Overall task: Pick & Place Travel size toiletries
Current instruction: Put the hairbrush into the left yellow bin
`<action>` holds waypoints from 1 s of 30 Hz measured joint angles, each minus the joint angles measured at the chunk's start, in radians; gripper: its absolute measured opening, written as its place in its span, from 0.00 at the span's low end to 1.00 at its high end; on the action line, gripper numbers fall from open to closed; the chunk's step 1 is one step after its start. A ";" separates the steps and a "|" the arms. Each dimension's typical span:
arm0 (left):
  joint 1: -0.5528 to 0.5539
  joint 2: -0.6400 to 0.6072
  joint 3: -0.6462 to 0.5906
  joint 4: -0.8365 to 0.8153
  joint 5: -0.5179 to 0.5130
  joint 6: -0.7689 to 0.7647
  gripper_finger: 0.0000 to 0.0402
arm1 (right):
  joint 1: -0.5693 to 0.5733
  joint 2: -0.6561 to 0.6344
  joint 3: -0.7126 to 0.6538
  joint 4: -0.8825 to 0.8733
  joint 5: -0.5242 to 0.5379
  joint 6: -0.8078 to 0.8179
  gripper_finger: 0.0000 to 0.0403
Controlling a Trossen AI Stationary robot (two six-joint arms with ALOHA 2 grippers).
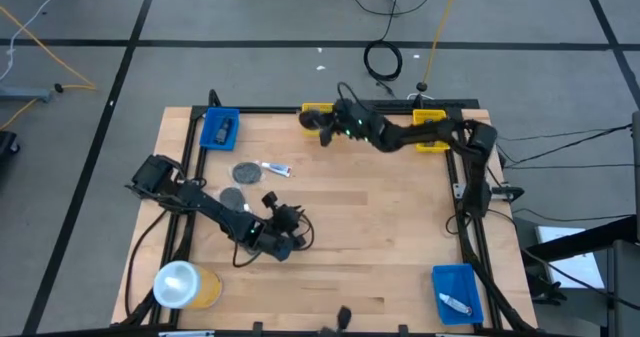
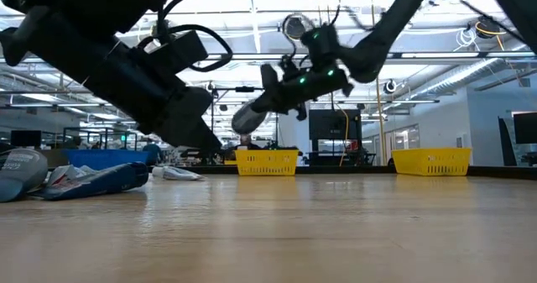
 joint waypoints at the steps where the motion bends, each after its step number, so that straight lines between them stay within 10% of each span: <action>1: -0.002 0.000 0.000 0.000 0.001 0.002 0.14 | -0.017 0.014 0.022 -0.026 -0.009 0.009 0.07; 30: -0.007 0.000 0.000 0.004 0.003 -0.001 0.14 | -0.134 0.183 0.068 -0.063 -0.062 0.244 0.10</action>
